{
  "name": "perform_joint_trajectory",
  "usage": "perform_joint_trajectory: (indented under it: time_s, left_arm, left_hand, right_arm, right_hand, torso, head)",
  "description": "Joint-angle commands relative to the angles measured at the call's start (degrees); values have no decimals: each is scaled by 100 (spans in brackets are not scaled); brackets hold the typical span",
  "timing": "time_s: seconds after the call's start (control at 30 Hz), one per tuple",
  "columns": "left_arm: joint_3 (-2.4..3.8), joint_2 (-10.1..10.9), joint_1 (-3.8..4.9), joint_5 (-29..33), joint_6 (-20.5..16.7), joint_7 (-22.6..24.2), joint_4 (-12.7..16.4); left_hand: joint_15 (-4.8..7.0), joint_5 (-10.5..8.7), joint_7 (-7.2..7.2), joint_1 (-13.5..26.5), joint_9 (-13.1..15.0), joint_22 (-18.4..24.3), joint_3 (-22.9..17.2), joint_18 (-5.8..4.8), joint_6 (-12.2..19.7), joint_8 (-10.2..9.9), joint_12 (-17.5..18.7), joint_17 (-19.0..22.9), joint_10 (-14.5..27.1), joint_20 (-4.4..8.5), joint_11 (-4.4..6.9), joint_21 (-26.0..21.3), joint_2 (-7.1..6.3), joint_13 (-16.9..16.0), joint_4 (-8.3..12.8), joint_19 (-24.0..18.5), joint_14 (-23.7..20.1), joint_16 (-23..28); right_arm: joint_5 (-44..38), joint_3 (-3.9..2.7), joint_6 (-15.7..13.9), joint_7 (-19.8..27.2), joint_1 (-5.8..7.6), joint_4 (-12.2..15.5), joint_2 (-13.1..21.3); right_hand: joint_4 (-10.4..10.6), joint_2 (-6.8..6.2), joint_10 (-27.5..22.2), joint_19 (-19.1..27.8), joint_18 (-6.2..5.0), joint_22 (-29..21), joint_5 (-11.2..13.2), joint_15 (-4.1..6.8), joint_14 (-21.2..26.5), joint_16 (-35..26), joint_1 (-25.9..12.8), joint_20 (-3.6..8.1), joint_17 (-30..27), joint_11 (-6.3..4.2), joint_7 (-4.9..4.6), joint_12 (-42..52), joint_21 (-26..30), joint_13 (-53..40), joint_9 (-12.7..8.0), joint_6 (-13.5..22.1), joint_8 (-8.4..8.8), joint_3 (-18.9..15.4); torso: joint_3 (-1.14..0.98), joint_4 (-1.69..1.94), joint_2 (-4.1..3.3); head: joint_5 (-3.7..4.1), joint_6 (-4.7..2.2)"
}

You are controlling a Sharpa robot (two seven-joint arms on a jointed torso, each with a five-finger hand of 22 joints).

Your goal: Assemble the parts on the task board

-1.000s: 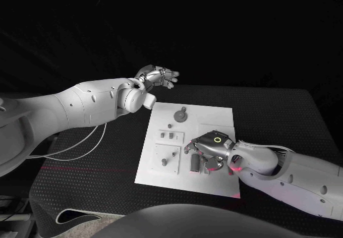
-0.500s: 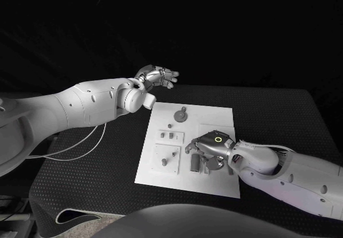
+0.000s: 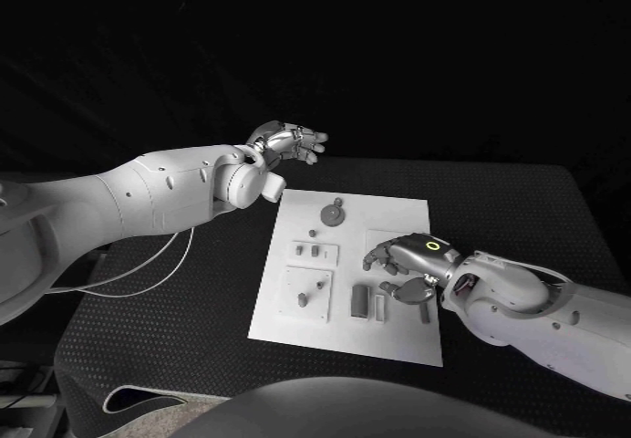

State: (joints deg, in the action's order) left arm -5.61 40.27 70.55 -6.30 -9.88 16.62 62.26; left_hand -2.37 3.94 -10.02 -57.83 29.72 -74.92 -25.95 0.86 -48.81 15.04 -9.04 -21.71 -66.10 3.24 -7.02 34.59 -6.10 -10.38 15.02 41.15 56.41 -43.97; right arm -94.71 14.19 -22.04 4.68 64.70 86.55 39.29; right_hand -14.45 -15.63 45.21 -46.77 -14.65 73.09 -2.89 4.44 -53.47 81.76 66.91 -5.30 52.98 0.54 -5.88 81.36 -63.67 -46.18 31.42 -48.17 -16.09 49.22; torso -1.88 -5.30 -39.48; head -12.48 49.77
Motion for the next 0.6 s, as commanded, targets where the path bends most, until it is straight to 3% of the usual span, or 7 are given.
perform_joint_trajectory:
  time_s: [0.03,0.1,0.23,0.3,0.43,0.57,0.6]
  left_arm:
    - [3,13,5,23,13,84,21]
    - [3,10,5,23,6,87,19]
    - [3,5,5,23,15,88,23]
    - [3,5,5,23,12,88,21]
    - [2,5,5,23,16,87,14]
    - [2,15,5,23,17,87,13]
    - [1,18,5,23,16,87,12]
  left_hand:
    - [-24,-13,3,-14,-9,-79,-13,59,23,25,-38,-9,43,-17,8,-20,32,-10,-18,13,32,35]
    - [-23,-12,2,-16,-8,-80,-14,59,20,27,-41,-11,41,-16,9,-20,32,-10,-17,14,34,35]
    - [-22,-12,1,-16,-8,-82,-13,59,15,30,-48,-14,36,-16,12,-21,32,-12,-19,16,36,35]
    - [-22,-12,1,-16,-7,-83,-13,59,13,32,-51,-15,35,-16,13,-21,32,-12,-19,17,37,35]
    - [-22,-12,1,-15,-7,-83,-13,59,12,33,-53,-17,33,-16,14,-22,32,-13,-20,17,38,36]
    - [-21,-12,-1,-11,-8,-86,-10,59,9,35,-69,-22,20,-16,21,-24,31,-17,-23,20,40,38]
    - [-21,-13,-1,-11,-8,-87,-10,58,8,37,-78,-24,12,-16,25,-26,31,-20,-24,20,41,39]
  right_arm:
    - [1331,-10,-46,188,151,61,130]
    - [1932,-15,98,155,257,69,217]
    - [2545,-45,411,-43,384,74,381]
    - [2790,-59,611,-234,423,70,464]
    - [3095,-69,981,-585,473,49,613]
    - [3225,-73,1206,-997,498,113,808]
    - [3255,-74,1294,-1119,512,149,868]
  right_hand:
    - [-39,52,49,-34,-35,-18,10,7,-53,42,-186,29,-18,68,-133,37,-34,19,0,-34,-35,-258]
    - [18,38,63,-45,-34,-19,9,-12,-64,51,-434,22,-22,95,-171,44,-47,24,7,-76,-57,-471]
    - [-103,232,106,-69,-35,-59,3,-100,-101,67,-670,64,-50,189,-270,56,-44,58,27,-199,-106,-909]
    - [-94,295,142,-91,-35,-77,1,-118,-121,66,-792,68,-66,207,-289,66,-41,70,37,-267,-130,-1038]
    - [-21,367,292,-201,-35,-113,0,-84,-251,77,-1077,93,-105,167,-247,93,-66,97,81,-383,-185,-1279]
    - [77,493,651,-506,-35,-215,-10,41,-613,54,-1409,259,-206,52,-141,100,-118,148,185,-543,-257,-1535]
    - [91,516,812,-664,-35,-253,-4,110,-782,58,-1438,340,-229,-17,-76,122,-158,148,247,-650,-312,-1553]
  torso:
    - [-5,-15,11]
    - [-1,-20,12]
    - [2,-19,10]
    - [-1,-18,7]
    - [-4,-19,10]
    - [-3,-17,11]
    - [-1,-13,8]
  head:
    - [3,-33]
    - [19,-53]
    - [54,-110]
    - [70,-94]
    - [111,-121]
    - [132,-94]
    - [135,-92]
